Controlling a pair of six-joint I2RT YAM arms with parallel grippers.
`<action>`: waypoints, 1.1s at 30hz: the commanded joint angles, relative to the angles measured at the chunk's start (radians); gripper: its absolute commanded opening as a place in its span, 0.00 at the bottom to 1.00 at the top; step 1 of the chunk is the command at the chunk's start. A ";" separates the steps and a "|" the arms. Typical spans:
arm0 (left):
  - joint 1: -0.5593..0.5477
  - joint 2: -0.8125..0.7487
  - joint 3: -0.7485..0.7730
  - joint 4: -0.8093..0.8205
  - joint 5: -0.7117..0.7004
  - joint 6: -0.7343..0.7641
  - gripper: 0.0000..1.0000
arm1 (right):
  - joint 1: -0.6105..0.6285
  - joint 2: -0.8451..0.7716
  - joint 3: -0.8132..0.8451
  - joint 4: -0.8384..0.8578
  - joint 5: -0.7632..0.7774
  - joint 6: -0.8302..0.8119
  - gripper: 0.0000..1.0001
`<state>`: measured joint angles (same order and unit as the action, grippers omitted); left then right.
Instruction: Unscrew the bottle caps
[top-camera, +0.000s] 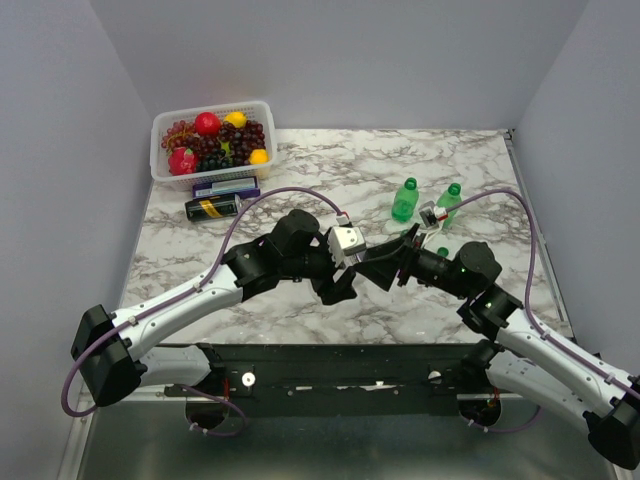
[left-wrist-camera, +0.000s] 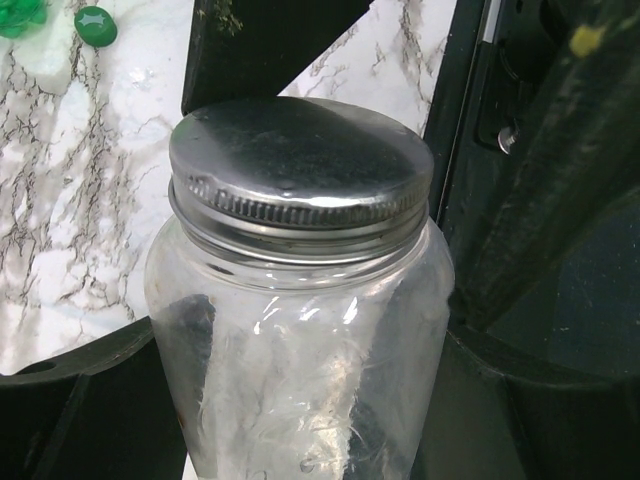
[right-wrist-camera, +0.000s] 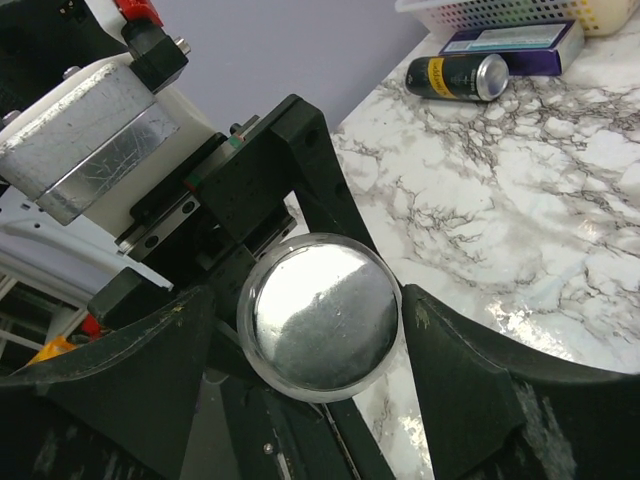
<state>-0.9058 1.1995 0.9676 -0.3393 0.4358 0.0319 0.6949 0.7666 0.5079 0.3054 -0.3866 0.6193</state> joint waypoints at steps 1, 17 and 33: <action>-0.007 0.003 0.014 0.003 0.020 0.013 0.22 | 0.009 0.010 0.035 0.006 -0.031 -0.029 0.81; 0.005 0.005 0.008 0.031 0.404 0.025 0.22 | 0.008 -0.021 0.026 0.008 -0.190 -0.153 0.46; 0.027 0.031 0.031 0.002 0.491 0.016 0.22 | -0.040 -0.107 0.193 -0.218 -0.095 -0.240 0.45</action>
<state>-0.8757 1.2442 0.9688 -0.3389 0.9916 0.0387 0.6571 0.6891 0.6189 0.1993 -0.5598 0.4519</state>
